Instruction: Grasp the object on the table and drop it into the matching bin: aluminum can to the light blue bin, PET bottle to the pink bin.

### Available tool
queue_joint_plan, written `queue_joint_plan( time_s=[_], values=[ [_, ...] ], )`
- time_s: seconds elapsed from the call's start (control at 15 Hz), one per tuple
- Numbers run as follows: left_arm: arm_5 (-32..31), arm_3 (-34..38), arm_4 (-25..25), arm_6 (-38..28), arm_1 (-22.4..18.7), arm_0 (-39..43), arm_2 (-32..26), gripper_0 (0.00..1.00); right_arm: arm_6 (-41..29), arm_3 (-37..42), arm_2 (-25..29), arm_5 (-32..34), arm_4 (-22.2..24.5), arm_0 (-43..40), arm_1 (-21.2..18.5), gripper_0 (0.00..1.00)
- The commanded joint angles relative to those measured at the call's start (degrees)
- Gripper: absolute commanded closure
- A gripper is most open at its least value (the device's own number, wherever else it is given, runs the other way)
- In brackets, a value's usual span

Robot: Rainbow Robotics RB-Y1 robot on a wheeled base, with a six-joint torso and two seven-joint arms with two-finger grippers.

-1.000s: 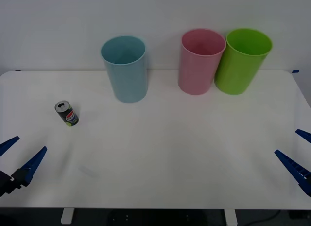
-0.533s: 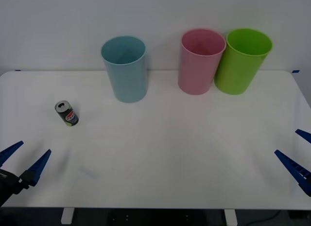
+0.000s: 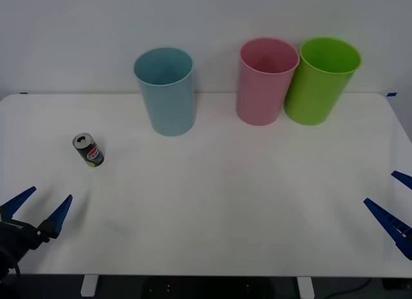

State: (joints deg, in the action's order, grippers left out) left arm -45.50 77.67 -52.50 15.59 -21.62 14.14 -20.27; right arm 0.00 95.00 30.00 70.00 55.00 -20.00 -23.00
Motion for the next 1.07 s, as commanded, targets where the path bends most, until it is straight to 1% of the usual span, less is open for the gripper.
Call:
queue_joint_plan(
  time_s=[0.07, 0.2, 0.27, 0.6, 0.93, 1.07],
  values=[
    [0.06, -3.85, 0.39, 0.49, 0.08, -2.89, 0.14, 0.00, 0.00, 0.00, 0.00, 0.00, 0.00, 0.00, 0.00, 0.00],
    [1.11, -4.90, 0.39, 0.58, 0.52, -4.12, 0.49, 0.00, 0.00, 0.00, 0.00, 0.00, 0.00, 0.00, 0.00, 0.00],
    [2.96, -4.90, 0.39, 0.84, 1.14, -4.73, 1.02, 0.00, 0.00, 0.00, 0.00, 0.00, 0.00, 0.00, 0.00, 0.00],
    [7.18, -5.08, 0.30, 2.34, 4.39, -7.02, 1.11, 0.00, 0.00, 0.00, 0.00, 0.00, 0.00, 0.00, 0.00, 0.00],
    [12.36, -5.08, -0.05, 3.13, 5.71, -9.30, 2.16, 0.00, 0.00, 0.00, 0.00, 0.00, 0.00, 0.00, 0.00, 0.00],
    [13.24, -5.43, -0.58, 3.13, 6.23, -10.27, 2.43, 0.00, 0.00, 0.00, 0.00, 0.00, 0.00, 0.00, 0.00, 0.00]
  ],
)
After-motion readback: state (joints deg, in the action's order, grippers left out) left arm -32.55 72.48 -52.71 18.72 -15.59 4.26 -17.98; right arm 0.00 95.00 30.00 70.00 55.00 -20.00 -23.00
